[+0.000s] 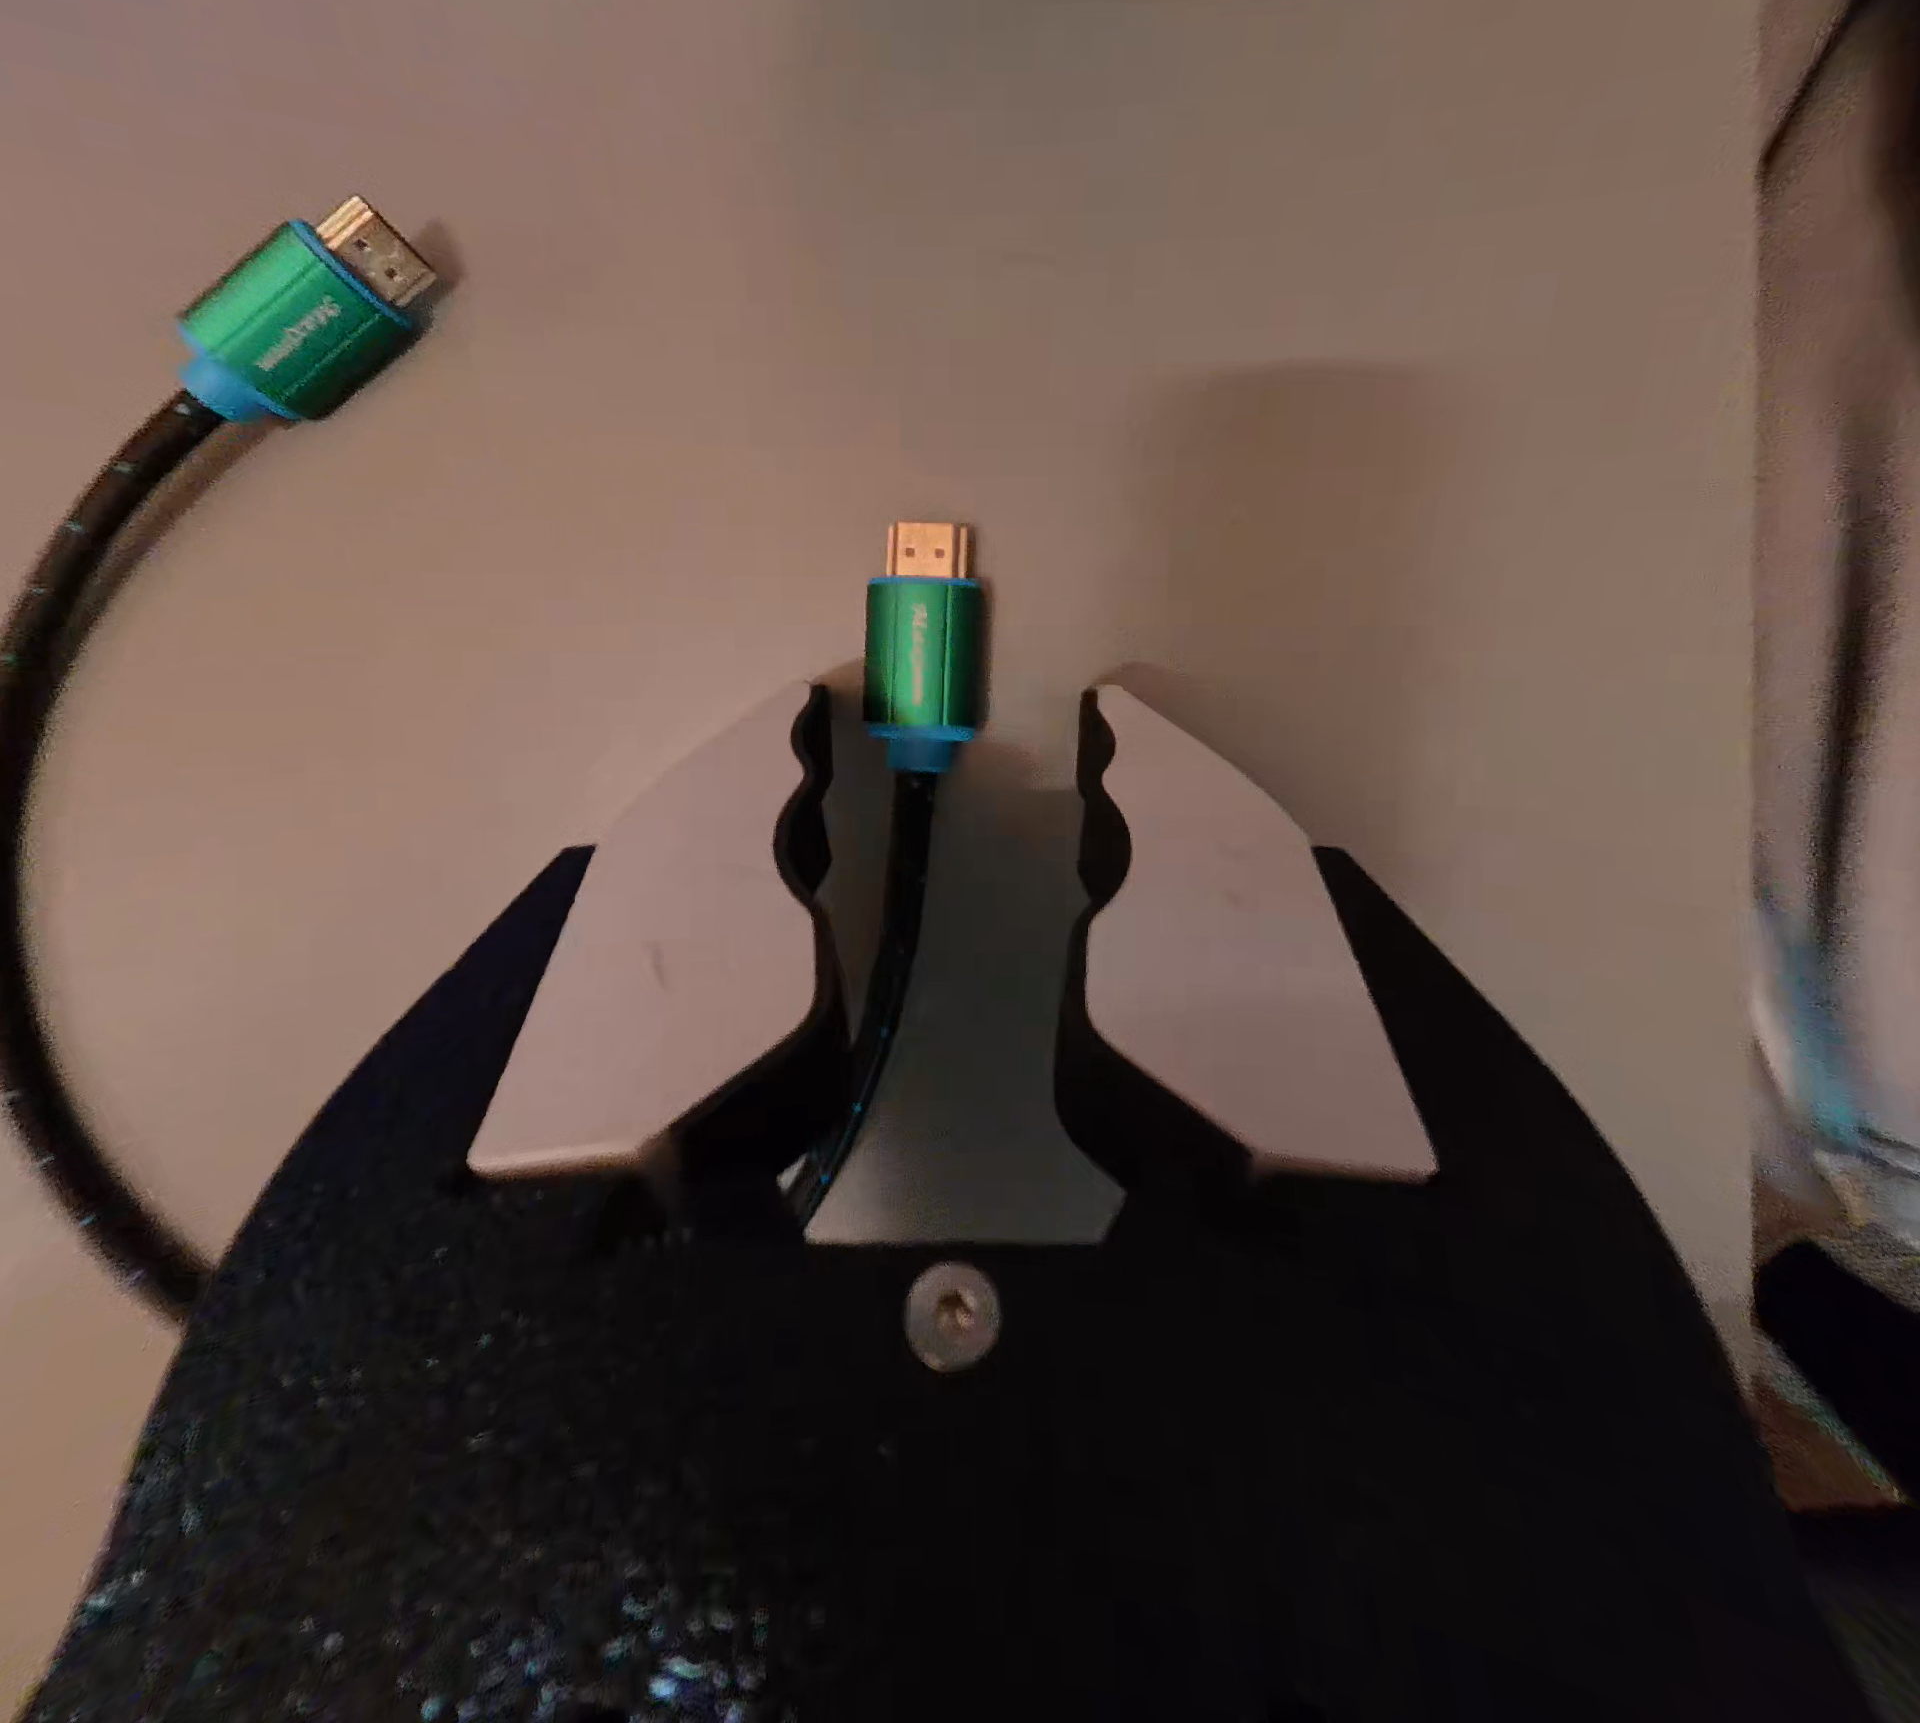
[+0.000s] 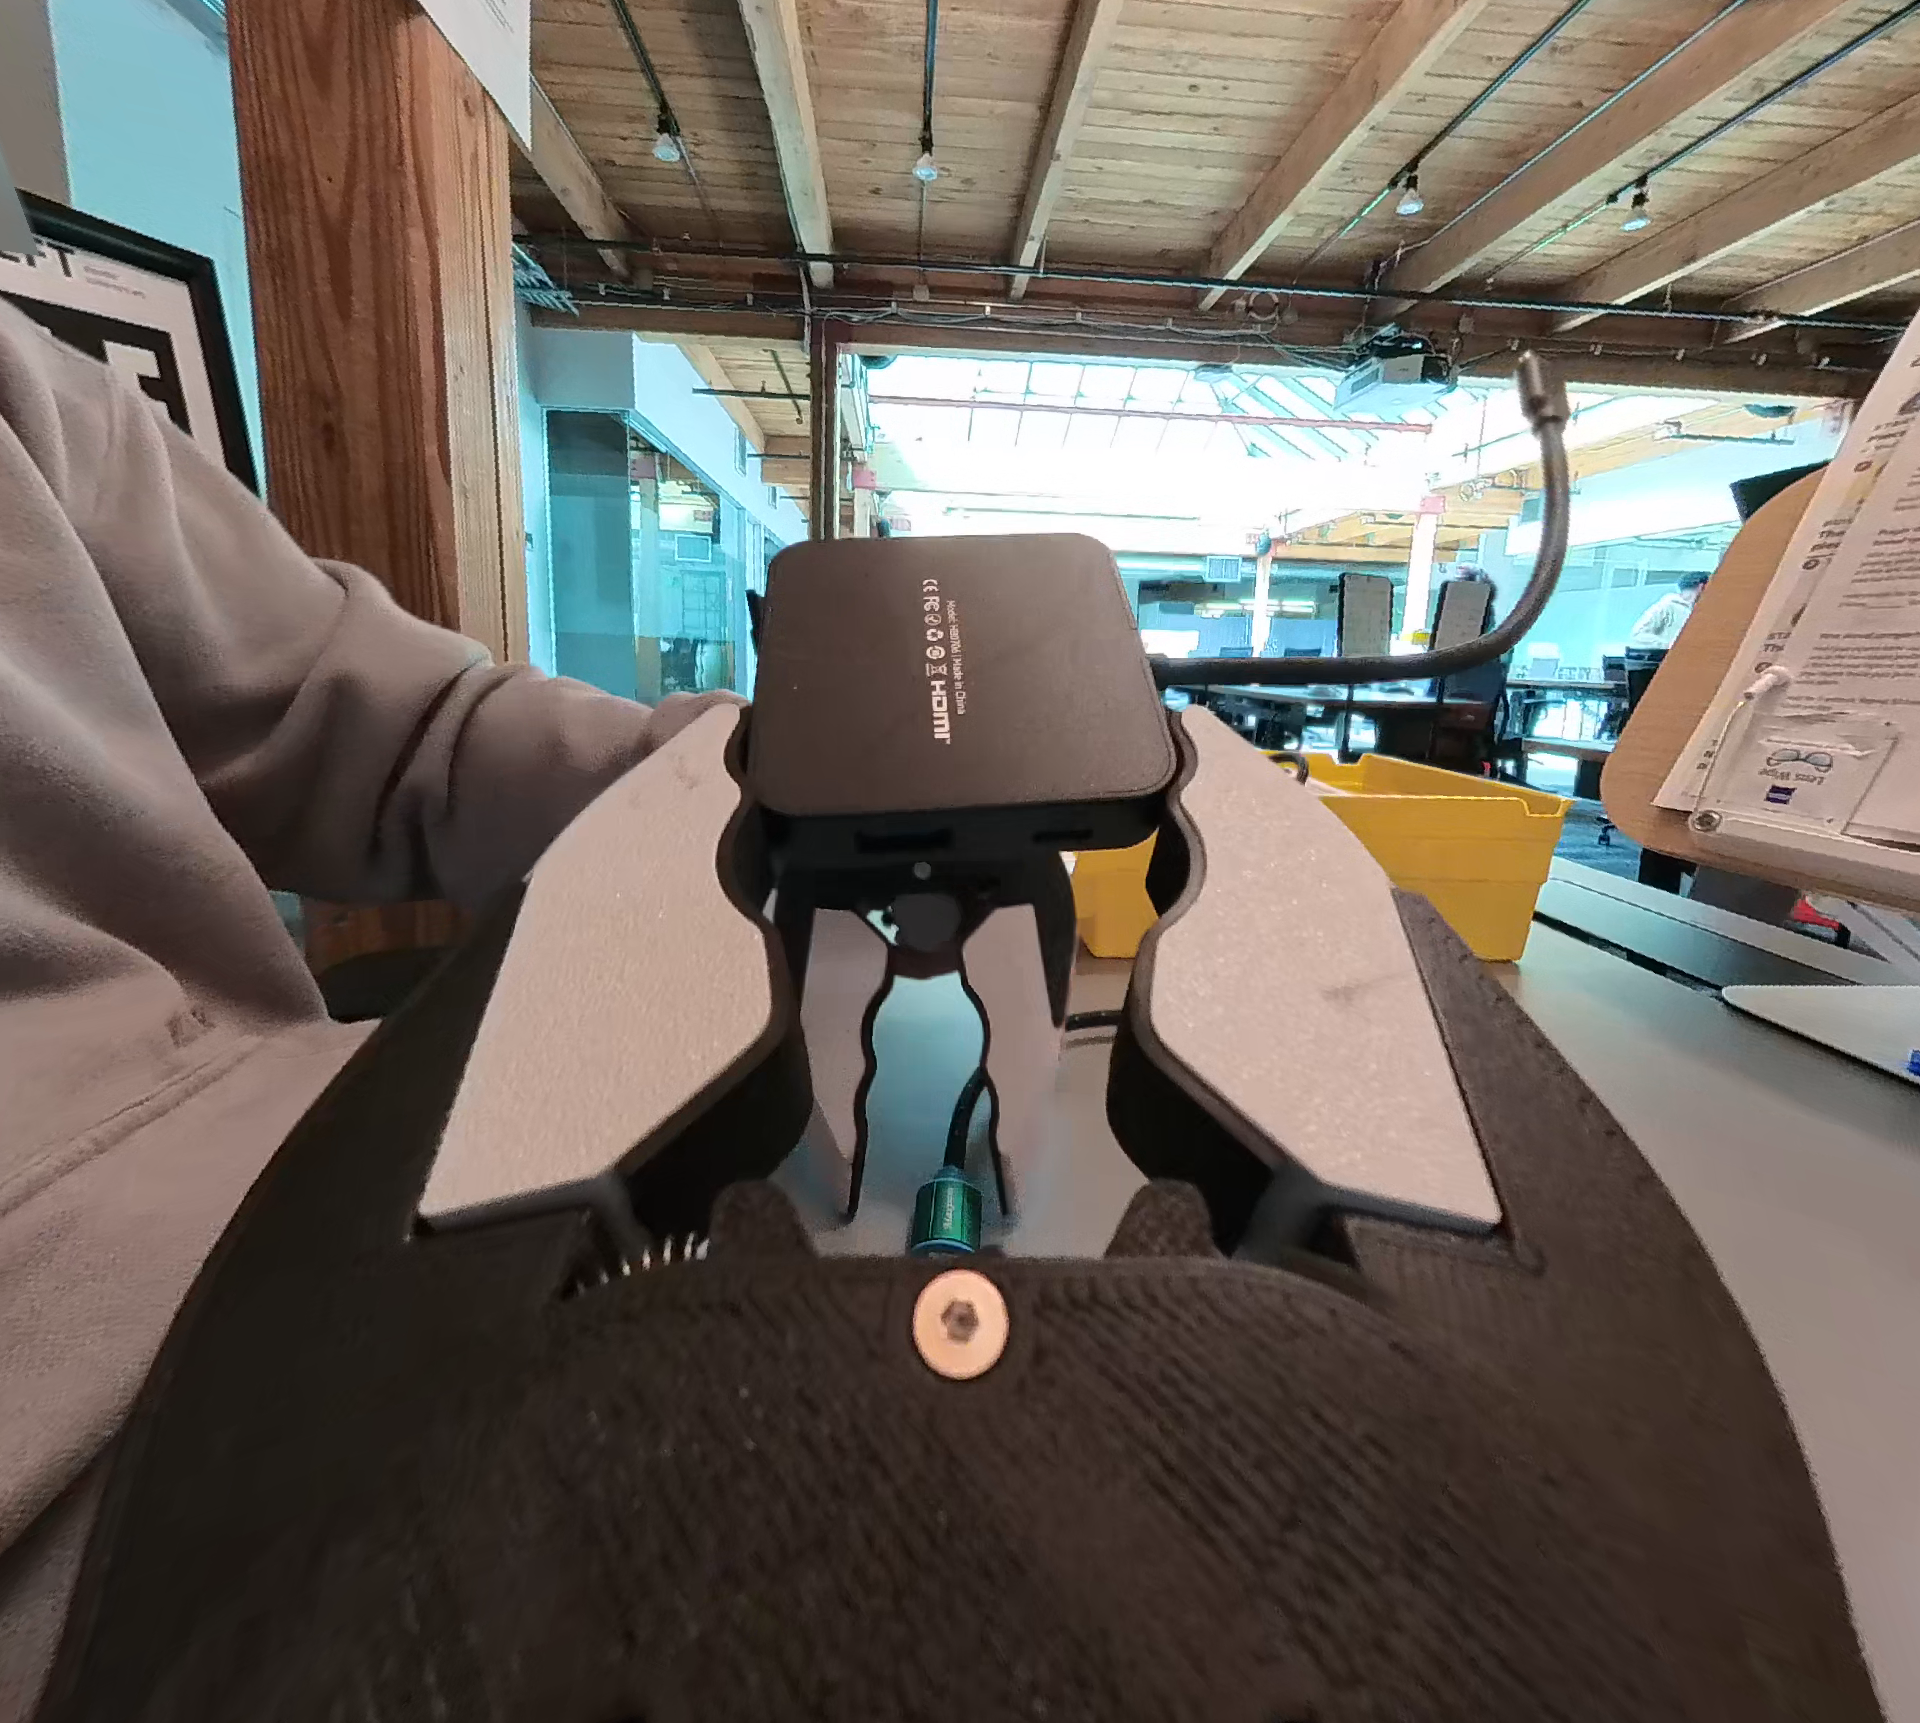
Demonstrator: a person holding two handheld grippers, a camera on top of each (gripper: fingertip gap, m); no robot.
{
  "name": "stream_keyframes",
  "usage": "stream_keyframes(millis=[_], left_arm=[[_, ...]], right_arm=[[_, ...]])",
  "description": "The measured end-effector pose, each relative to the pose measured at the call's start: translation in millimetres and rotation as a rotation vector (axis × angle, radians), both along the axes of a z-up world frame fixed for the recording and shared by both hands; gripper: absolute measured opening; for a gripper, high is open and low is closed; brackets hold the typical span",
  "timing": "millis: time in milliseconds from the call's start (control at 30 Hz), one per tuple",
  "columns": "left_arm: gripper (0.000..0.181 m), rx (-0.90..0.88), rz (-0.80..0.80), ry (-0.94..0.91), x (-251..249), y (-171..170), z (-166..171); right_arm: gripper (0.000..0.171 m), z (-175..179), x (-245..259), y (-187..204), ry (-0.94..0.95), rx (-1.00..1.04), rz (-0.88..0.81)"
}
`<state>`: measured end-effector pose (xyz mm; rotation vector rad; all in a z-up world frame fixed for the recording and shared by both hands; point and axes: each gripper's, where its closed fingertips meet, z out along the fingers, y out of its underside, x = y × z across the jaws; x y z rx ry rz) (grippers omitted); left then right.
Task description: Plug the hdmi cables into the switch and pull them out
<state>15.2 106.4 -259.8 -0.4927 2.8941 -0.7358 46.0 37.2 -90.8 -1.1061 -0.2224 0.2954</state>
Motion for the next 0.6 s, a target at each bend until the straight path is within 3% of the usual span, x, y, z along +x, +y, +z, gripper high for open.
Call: stream_keyframes(millis=[33, 133, 333, 433, 600], left_arm=[[0.042, -0.032, 0.013, 0.028, 2, -2, -1], [0.020, -0.085, 0.057, 0.011, 13, -2, -1], [0.021, -0.122, 0.135, -0.058, 15, 0, 0], [0.020, -0.003, 0.142, -0.134, 16, 8, 3], [0.020, 0.118, 0.123, -0.182, 14, 13, 45]], right_arm=[[0.072, 1, 1, -1, 0.004, 0.006, -0.004], [0.072, 2, 5, -6, 0.005, 0.013, -0.018], [0.073, -2, 13, -5, -0.008, -0.022, -0.069], [0.072, -12, 13, 3, -0.045, -0.088, -0.104], [0.072, -35, 1, 20, -0.144, -0.219, -0.099]])
